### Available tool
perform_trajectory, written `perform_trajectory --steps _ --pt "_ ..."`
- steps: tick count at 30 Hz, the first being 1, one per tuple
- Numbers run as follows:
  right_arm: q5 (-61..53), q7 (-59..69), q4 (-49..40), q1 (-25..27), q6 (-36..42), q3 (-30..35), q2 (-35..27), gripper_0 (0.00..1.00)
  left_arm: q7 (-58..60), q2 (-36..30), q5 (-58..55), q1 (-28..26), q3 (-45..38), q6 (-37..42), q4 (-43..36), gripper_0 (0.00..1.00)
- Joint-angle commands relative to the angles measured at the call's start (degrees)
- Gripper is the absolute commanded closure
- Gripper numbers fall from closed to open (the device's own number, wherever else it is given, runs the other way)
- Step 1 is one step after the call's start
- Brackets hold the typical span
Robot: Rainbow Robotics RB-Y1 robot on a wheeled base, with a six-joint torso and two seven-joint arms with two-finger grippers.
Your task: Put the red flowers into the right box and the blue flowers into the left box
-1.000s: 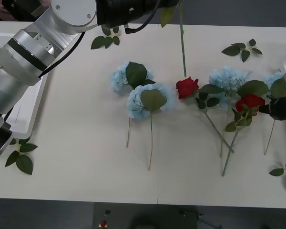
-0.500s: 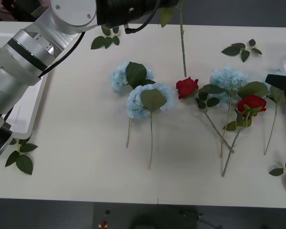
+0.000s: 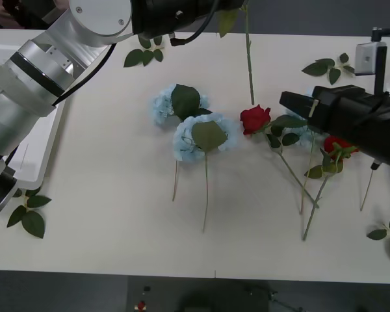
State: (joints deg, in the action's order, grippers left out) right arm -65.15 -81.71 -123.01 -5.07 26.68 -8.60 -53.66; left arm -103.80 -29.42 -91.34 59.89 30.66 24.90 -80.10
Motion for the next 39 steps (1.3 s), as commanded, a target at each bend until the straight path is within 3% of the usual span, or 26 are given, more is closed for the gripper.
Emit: perform_trajectory --steps 1,7,21,23,25,26,31,39 --pt "-0.2 -6.1 2.1 -6.5 -1.5 -3.9 2.6 0.01 -0.3 0.2 -0.2 0.6 -0.4 -0.1 -0.9 1.0" --pt "-0.7 -10.8 9.8 -14.1 -2.5 -9.1 9.1 0.0 -0.3 0.2 -0.2 0.6 -0.4 -0.1 -0.9 1.0" --pt "-5.5 -23.3 24.4 -25.4 -0.7 -12.9 21.5 0.02 -0.3 0.2 -0.2 0.6 -0.4 -0.1 -0.9 1.0" --pt "-6.0 -24.1 25.9 -26.3 0.2 -12.8 22.6 0.17 -0.3 0.2 -0.2 0.6 -0.4 -0.1 -0.9 1.0" --pt "-6.0 -24.3 26.9 -26.9 0.4 -12.9 23.5 0.46 -0.3 0.2 -0.2 0.6 -0.4 -0.1 -0.9 1.0" --pt "-6.0 -24.3 27.1 -27.1 0.4 -12.9 24.0 0.65 -0.3 0.2 -0.2 0.6 -0.4 -0.1 -0.9 1.0" --pt "-6.1 -24.2 27.4 -27.4 0.5 -12.9 24.3 1.0 -0.3 0.2 -0.2 0.6 -0.4 -0.1 -0.9 1.0" --pt "-6.7 -24.4 27.4 -27.4 0.5 -12.8 23.5 1.0 -0.3 0.2 -0.2 0.6 -0.4 -0.1 -0.9 1.0"
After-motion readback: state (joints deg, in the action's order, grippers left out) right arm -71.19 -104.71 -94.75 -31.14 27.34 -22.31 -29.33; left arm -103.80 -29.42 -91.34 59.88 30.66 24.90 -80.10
